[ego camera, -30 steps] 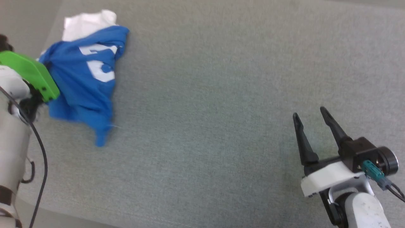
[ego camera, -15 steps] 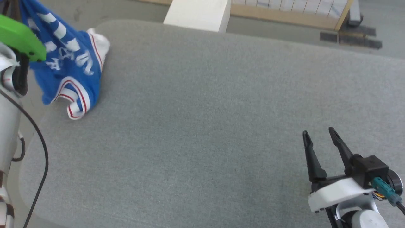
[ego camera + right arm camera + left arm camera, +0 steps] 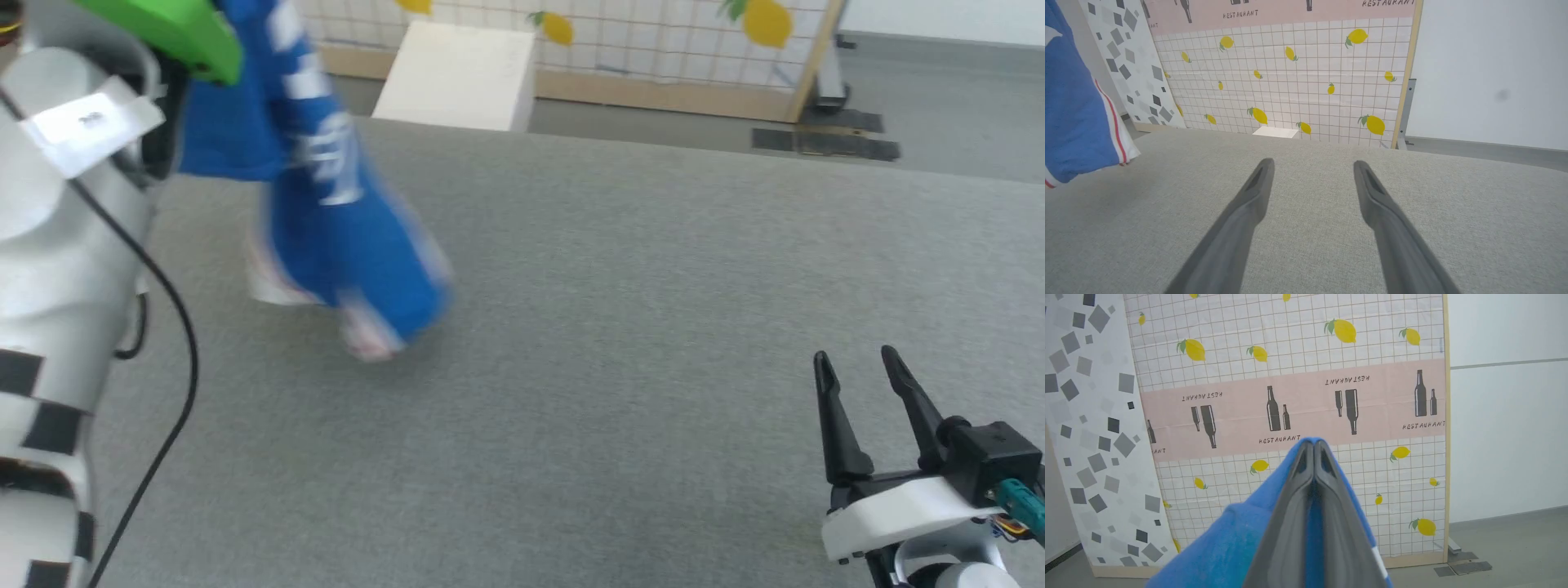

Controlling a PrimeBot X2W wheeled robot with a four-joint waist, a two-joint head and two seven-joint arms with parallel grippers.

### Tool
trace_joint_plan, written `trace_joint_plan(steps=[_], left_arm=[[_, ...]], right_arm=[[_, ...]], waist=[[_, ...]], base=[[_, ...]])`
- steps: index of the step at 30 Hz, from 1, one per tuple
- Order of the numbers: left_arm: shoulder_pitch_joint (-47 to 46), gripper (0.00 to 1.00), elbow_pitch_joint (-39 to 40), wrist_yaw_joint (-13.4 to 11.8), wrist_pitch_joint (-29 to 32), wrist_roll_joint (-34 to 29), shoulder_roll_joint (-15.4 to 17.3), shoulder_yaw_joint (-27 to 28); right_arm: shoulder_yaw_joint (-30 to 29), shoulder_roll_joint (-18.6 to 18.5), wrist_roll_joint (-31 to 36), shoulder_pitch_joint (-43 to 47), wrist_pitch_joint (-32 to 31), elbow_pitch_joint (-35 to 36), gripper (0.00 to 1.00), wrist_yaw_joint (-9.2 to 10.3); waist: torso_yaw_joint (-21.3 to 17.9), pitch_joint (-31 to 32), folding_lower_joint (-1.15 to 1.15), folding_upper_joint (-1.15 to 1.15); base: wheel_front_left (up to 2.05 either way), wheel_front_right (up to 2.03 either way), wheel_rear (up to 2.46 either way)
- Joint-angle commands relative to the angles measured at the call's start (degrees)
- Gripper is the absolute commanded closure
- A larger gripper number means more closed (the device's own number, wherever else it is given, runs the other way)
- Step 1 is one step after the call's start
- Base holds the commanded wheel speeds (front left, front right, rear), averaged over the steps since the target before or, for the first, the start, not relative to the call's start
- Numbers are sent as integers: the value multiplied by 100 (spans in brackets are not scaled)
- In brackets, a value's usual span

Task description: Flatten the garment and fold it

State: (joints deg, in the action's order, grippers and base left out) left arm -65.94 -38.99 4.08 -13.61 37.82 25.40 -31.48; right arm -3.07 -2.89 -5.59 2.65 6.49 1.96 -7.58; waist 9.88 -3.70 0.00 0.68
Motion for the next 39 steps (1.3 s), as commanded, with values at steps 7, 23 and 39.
trace_joint_plan(steps=[7,23,39], left_arm=[[65,100,975,-30,381,128,-621,-336],[2443,100,1476,-244,771,388,-1492,-1639],[3819,0,1840,-475,-102,137,-1605,-1753]], right_arm=[[-228,2,-36,85,-36,69,0,9],[-233,2,-203,-152,71,-83,0,9],[-260,2,-172,-114,176,-459,0,9]], waist=[[-670,46,0,-68],[-1655,-615,0,-68],[-1179,-133,0,-68]], base=[[0,0,0],[0,0,0],[0,0,0]])
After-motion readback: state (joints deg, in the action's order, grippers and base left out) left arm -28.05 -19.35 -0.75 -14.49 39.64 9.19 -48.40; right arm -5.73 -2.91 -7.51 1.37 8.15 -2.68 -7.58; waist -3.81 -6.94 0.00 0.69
